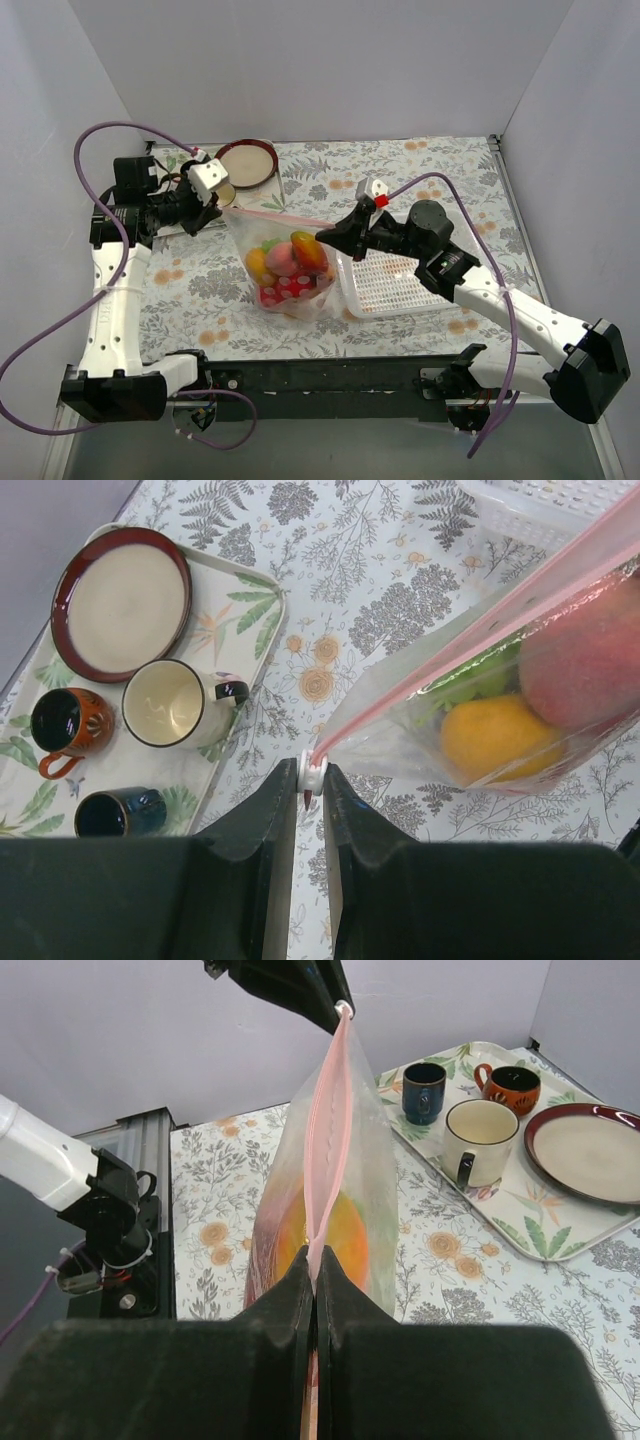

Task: Open the zip-top bag and remove the fake food

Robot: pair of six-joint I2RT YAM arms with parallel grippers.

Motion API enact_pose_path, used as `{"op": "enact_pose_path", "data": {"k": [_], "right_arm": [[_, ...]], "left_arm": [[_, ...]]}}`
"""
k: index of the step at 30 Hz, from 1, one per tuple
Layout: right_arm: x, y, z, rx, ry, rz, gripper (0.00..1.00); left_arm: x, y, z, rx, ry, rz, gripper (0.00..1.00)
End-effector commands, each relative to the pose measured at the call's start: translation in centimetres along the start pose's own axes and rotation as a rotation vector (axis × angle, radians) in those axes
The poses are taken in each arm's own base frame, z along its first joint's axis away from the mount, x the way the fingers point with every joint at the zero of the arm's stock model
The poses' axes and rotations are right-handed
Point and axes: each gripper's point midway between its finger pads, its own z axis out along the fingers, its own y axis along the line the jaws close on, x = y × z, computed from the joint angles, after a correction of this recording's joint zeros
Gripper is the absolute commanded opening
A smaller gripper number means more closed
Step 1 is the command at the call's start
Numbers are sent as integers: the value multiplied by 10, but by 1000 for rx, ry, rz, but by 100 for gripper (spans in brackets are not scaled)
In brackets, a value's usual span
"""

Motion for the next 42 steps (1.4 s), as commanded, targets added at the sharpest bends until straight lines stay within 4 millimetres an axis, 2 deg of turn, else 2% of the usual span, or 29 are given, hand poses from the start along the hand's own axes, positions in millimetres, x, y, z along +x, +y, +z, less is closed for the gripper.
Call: {"op": "enact_pose_path", "data": {"k": [1, 2, 4, 5, 7, 8, 10, 13, 14, 15, 17, 18, 20, 22, 23, 25, 28, 29, 31, 32, 35, 36, 38, 40, 42], "right_arm": [[-28, 17, -1, -71, -87, -41, 1], [-31, 20, 0, -85, -89, -45, 1], [-23, 29, 5, -128, -45, -22, 1], [-20, 33, 7, -140, -27, -16, 1], [-14, 42, 11, -161, 6, -26, 2], [-5, 45, 11, -162, 42, -13, 9], [5, 52, 13, -169, 75, -22, 19], [26, 51, 11, -138, 149, -5, 26], [28, 51, 10, -128, 158, -4, 41], [32, 49, 8, -111, 178, 0, 49], [32, 40, 6, -56, 185, -6, 62], [30, 38, 4, -34, 185, -10, 65], [13, 29, 4, 26, 152, -31, 72], [-2, 20, 4, 88, 122, -41, 74], [-19, 18, 5, 106, 90, -51, 74], [-36, 12, 3, 161, 45, -53, 72], [-53, 19, 3, 142, 1, -43, 58], [-57, 24, 3, 121, -6, -38, 42], [-63, 38, 9, 54, -8, -16, 21], [-60, 42, 11, 35, 11, -6, 2], [-49, 55, 23, -14, 67, 15, 1], [-39, 57, 28, -26, 101, 24, 1], [-31, 72, 33, -81, 125, 29, 1], [-18, 80, 38, -96, 172, 34, 1], [-5, 78, 41, -85, 217, 52, 1]], "left_arm": [[-3, 61, -25, -228, 43, 31, 0], [-12, 55, -25, -201, 9, 17, 0], [-27, 45, -27, -155, -49, -22, 0], [-35, 28, -24, -65, -93, -43, 0], [-38, 6, -23, 33, -121, -83, 0], [-43, -6, -23, 91, -156, -92, 0], [-40, -21, -21, 163, -172, -100, 0], [-36, -51, -22, 283, -179, -139, 0], [-35, -56, -22, 305, -181, -145, 0], [-35, -61, -23, 327, -186, -150, 0], [-32, -73, -23, 367, -179, -159, 0], [-31, -75, -24, 380, -180, -165, 0], [-34, -85, -24, 419, -189, -178, 0], [-38, -90, -24, 443, -202, -181, 0], [-38, -91, -23, 451, -205, -185, 0], [-41, -94, -21, 464, -209, -190, 0], [-45, -103, -18, 500, -213, -188, 0], [-47, -104, -17, 504, -214, -188, 0], [-50, -107, -13, 516, -215, -189, 0], [-51, -109, -12, 516, -215, -189, 0], [-58, -112, -8, 523, -217, -183, 0], [-60, -112, -7, 521, -221, -173, 0], [-65, -117, -5, 535, -219, -188, 0], [-69, -118, -3, 533, -221, -174, 0], [-70, -119, -2, 533, -220, -173, 0]]}}
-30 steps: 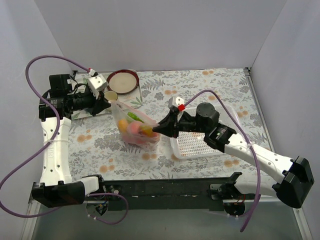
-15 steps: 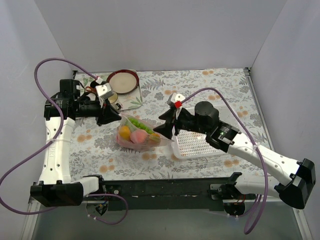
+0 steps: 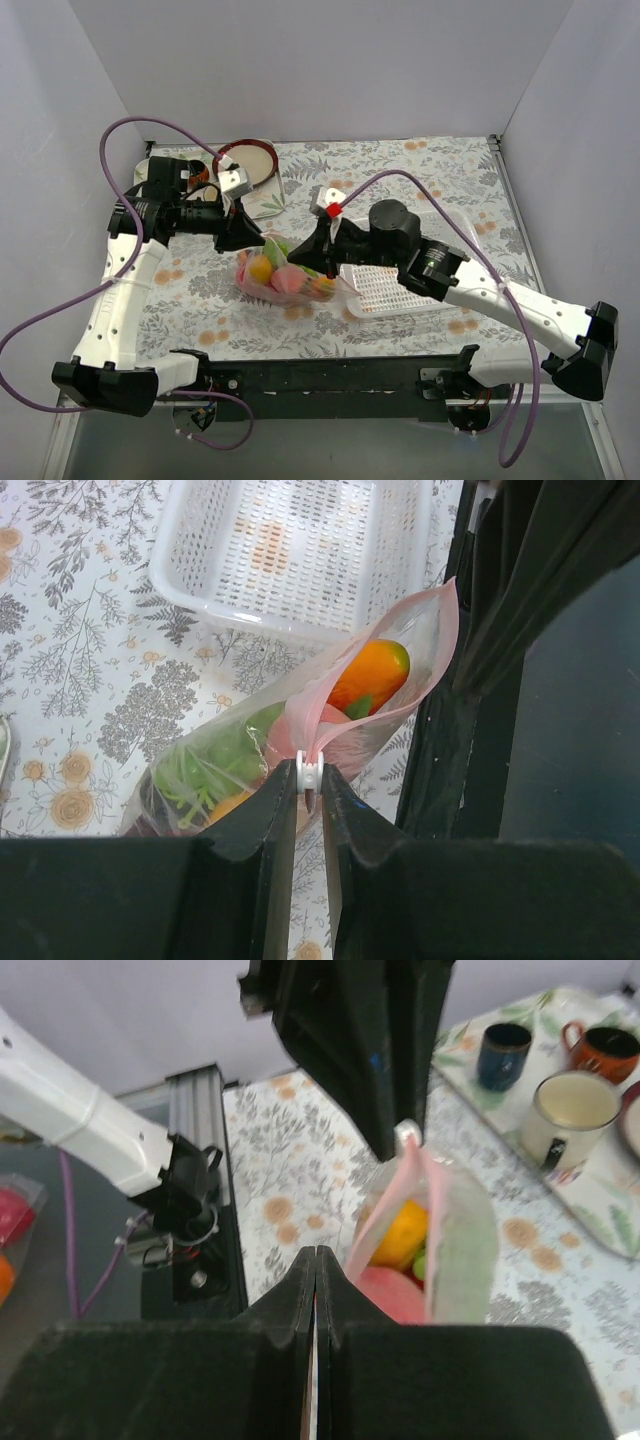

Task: Open the zip-top bag and remove the fake food

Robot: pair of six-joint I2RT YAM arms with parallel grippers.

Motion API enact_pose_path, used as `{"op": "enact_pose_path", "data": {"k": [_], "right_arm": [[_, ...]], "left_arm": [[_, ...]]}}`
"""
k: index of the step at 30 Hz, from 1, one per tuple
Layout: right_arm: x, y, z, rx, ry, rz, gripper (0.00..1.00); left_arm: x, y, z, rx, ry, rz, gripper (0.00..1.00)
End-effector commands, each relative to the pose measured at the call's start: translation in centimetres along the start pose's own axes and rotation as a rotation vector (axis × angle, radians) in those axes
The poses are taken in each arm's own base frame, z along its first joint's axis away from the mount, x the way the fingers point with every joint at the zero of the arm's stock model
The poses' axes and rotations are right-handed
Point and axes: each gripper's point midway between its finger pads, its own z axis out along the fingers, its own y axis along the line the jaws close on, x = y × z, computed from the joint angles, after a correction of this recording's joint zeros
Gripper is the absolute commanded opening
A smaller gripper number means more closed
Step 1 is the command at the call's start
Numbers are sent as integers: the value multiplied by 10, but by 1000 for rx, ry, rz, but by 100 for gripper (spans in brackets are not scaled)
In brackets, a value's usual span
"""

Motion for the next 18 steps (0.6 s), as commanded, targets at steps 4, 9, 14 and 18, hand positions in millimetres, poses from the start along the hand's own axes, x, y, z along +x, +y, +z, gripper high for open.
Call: {"op": "enact_pose_path", "data": {"k": [4, 9, 14, 18], "right_arm": [[32, 2, 8, 6, 126, 43, 1], [30, 0, 2, 31, 86, 31, 1], [9, 14, -10, -17, 27, 21, 1], [7, 15, -18, -5, 6, 24, 1]], "left_arm": [[-17, -6, 2, 1, -38, 32, 0], [-15, -6, 1, -3, -27, 38, 0], [-10, -5, 2, -11, -14, 43, 0], [-8, -6, 2, -8, -11, 43, 0]]}}
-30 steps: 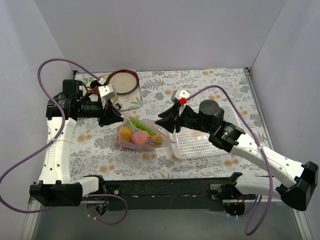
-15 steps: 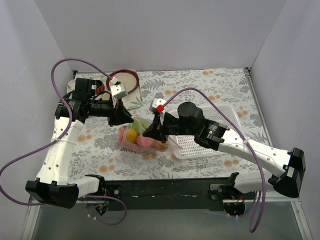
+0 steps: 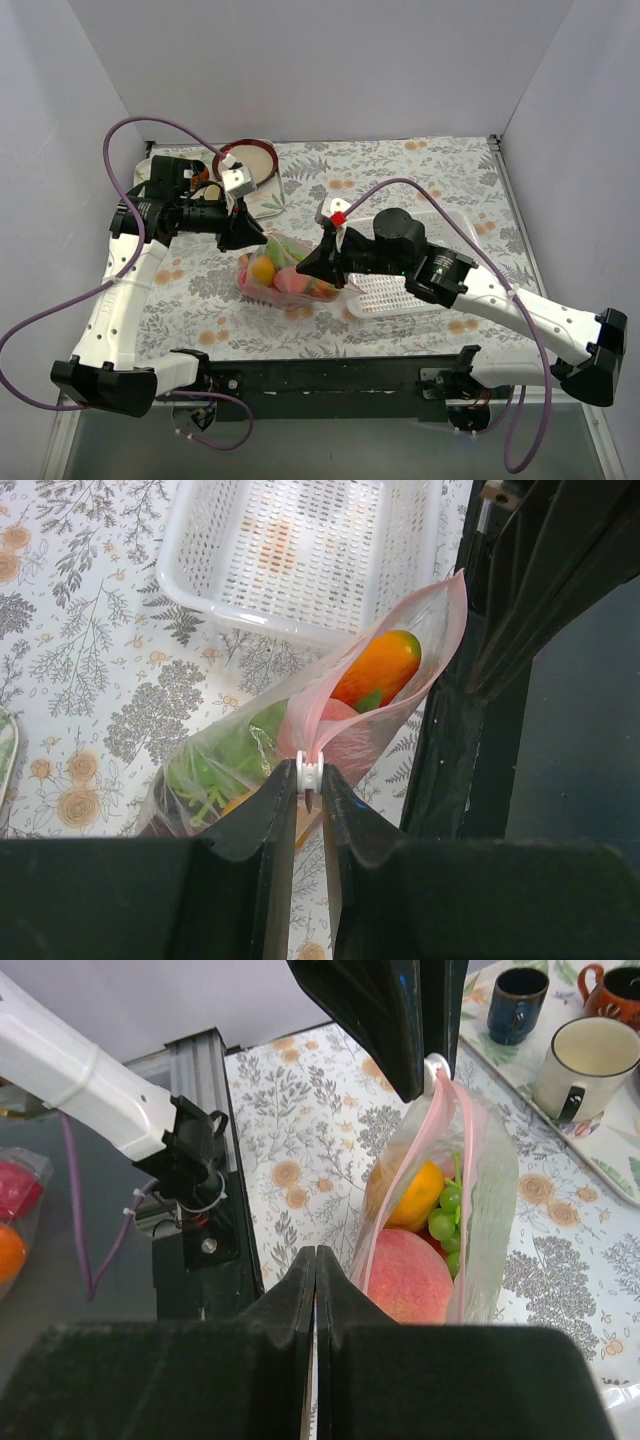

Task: Open the zip-top bag and remove the fake food

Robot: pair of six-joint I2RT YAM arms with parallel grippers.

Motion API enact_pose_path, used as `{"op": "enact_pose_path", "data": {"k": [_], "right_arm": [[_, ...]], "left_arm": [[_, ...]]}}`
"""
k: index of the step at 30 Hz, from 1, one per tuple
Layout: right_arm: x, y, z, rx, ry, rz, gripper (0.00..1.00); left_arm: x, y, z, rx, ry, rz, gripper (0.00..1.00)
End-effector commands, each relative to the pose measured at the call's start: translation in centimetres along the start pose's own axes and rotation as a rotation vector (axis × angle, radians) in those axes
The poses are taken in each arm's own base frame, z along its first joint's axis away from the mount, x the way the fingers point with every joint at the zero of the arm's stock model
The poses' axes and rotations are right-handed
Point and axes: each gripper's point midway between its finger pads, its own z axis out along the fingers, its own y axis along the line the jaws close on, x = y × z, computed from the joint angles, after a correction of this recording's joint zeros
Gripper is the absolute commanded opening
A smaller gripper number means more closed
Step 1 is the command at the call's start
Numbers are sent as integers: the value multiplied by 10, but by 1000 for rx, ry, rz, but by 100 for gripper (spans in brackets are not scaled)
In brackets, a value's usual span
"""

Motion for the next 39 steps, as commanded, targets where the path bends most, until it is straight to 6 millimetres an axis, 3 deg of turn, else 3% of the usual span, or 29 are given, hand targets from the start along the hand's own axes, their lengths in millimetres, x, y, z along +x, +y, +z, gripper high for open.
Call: {"op": "enact_pose_path", "data": {"k": [1, 14, 22, 39], "right_arm": [[-20, 5, -15, -3, -91, -11, 1], [-3, -6, -12, 7, -67, 17, 1], [-11, -20, -22, 20, -96, 17, 1], [12, -23, -1, -5, -10, 35, 1]], "left_arm": [[-5, -8, -3, 7, -18, 37, 0], [-8, -17, -9, -2, -27, 66, 0], [-8, -20, -11, 1, -32, 76, 0], [-16, -21, -8, 18, -61, 56, 0]]}}
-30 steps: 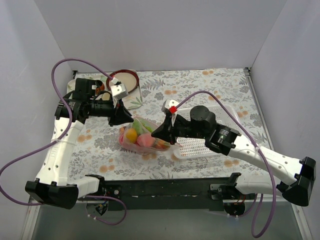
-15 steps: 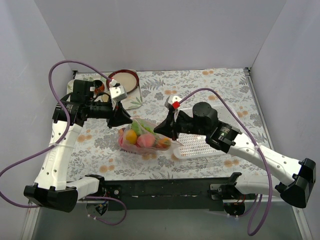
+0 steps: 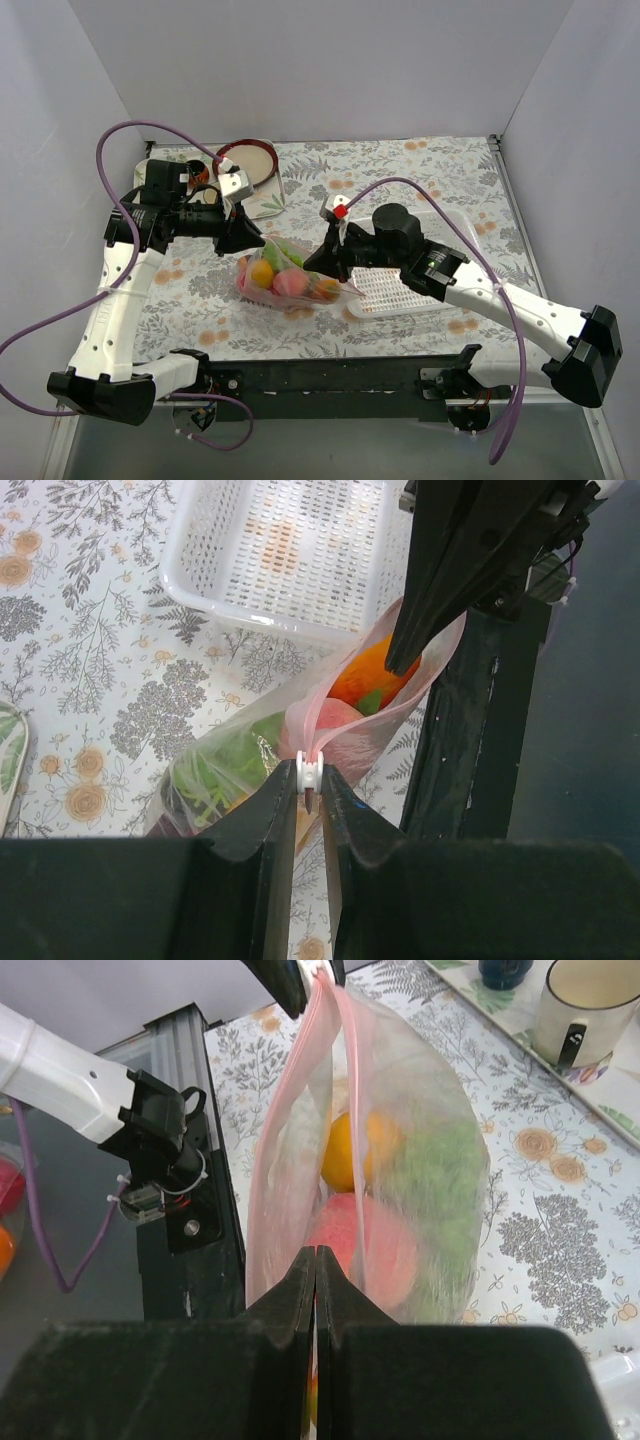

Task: Open the zip-top bag and remove the fake food

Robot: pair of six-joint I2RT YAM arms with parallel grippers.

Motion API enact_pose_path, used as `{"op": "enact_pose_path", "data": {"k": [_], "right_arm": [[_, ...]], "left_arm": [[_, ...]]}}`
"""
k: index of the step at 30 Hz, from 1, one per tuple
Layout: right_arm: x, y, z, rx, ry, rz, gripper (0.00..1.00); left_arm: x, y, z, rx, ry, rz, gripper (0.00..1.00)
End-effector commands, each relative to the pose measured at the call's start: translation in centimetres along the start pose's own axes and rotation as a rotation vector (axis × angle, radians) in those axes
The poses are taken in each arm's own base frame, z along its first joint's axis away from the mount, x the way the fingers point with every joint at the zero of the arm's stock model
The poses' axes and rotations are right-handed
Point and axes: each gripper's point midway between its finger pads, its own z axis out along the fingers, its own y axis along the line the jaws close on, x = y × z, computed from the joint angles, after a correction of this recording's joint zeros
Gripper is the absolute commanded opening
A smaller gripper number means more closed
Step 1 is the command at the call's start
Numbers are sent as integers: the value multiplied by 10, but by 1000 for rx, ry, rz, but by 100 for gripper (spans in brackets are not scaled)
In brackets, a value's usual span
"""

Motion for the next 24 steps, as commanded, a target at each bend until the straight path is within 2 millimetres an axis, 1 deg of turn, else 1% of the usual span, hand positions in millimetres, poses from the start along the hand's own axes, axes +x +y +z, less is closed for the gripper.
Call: {"op": "enact_pose_path", "data": {"k": [1, 2, 3, 4, 6, 8, 9, 10, 11, 12, 13, 14, 15, 16, 18, 19, 20, 21, 22, 24], "right_arm": [[-5, 2, 5, 19, 1, -41, 1], [2, 1, 7, 30, 27, -37, 1], [3, 2, 8, 34, 34, -40, 1], [5, -2, 10, 55, 42, -43, 1], [12, -2, 13, 62, 69, -43, 1], [18, -6, 17, 91, 90, -57, 1], [23, -2, 19, 91, 113, -63, 1], [22, -7, 19, 134, 115, -80, 1], [26, -9, 21, 152, 129, -92, 1], [30, -2, 23, 157, 144, -111, 1], [32, -10, 21, 224, 159, -134, 7], [34, -12, 20, 254, 166, -144, 13], [35, -7, 21, 266, 168, -155, 15], [35, -12, 20, 301, 173, -187, 19], [35, -10, 21, 301, 173, -195, 25], [38, -12, 21, 315, 183, -191, 34], [38, -13, 21, 321, 185, -189, 38], [39, -14, 22, 328, 190, -189, 43], [42, -20, 22, 355, 203, -183, 56], [47, -23, 21, 371, 221, -180, 73]], "left_arm": [[-17, -13, -2, 42, -65, 26, 1], [-18, -15, -2, 49, -69, 27, 1], [-20, -15, -2, 52, -73, 28, 3], [-21, -16, -2, 54, -74, 22, 3], [-23, -16, -1, 58, -78, 24, 5], [-23, -15, 0, 54, -75, 12, 6], [-21, -14, 1, 51, -70, 9, 6], [-21, -13, 1, 49, -67, 8, 6], [-20, -12, 1, 44, -65, 4, 6], [-19, -12, 1, 42, -60, 2, 6], [-18, -12, 1, 40, -58, 5, 6], [-17, -13, 1, 44, -57, 4, 7], [-16, -14, 2, 45, -56, 3, 7], [-16, -15, 1, 46, -57, 4, 8], [-15, -16, 1, 50, -57, -1, 14], [-14, -16, 1, 48, -54, -2, 25], [-14, -16, 1, 46, -54, -2, 34], [-13, -16, 1, 41, -50, -3, 38], [-13, -16, 0, 34, -48, 0, 41], [-11, -10, -2, -12, -32, 9, 46]]}}
